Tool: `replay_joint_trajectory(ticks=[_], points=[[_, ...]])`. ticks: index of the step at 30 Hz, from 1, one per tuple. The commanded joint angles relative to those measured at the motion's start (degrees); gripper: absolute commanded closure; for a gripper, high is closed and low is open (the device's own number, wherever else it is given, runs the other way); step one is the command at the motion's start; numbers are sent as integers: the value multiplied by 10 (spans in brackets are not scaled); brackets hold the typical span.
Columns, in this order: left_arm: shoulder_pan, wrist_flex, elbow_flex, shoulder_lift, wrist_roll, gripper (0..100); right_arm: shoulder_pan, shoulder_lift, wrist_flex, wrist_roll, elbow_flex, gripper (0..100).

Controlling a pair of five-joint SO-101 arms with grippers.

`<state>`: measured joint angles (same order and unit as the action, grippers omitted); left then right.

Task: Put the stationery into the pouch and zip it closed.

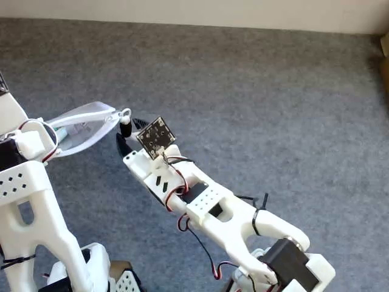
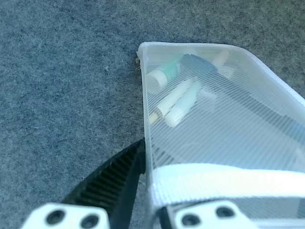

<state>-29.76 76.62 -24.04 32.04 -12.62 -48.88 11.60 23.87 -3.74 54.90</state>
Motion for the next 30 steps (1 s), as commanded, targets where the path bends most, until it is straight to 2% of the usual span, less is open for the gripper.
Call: replay_joint_trajectory(ticks=[1,30], points=[[10,-10,-1,-1,4,992,7,5,16,1,-11,834],[10,-9,-2,-1,4,992,7,4,16,1,-21,834]])
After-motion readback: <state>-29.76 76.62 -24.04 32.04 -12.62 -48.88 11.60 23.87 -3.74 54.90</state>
